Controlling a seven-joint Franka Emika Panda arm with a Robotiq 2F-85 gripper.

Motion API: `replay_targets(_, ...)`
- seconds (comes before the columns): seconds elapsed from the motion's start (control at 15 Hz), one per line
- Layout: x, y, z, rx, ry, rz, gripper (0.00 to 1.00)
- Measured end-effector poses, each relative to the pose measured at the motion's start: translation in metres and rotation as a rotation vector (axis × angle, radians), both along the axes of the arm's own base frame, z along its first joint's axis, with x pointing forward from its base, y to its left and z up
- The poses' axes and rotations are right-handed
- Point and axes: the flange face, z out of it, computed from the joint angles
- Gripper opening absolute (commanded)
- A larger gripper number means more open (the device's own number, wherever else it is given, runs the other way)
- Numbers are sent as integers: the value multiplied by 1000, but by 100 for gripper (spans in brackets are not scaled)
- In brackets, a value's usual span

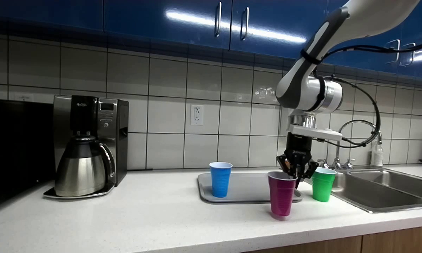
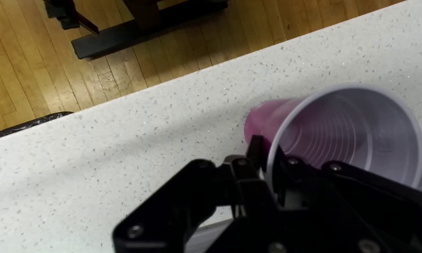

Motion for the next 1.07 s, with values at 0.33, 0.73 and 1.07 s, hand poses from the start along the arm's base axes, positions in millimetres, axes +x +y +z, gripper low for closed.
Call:
replay_targets(0.33,-3,0,-3,0,9,0,33)
replay_targets(0.73,-5,0,-5,0,12,0,77)
replay_targets(1.07,-5,-3,-4,0,11,-6,100)
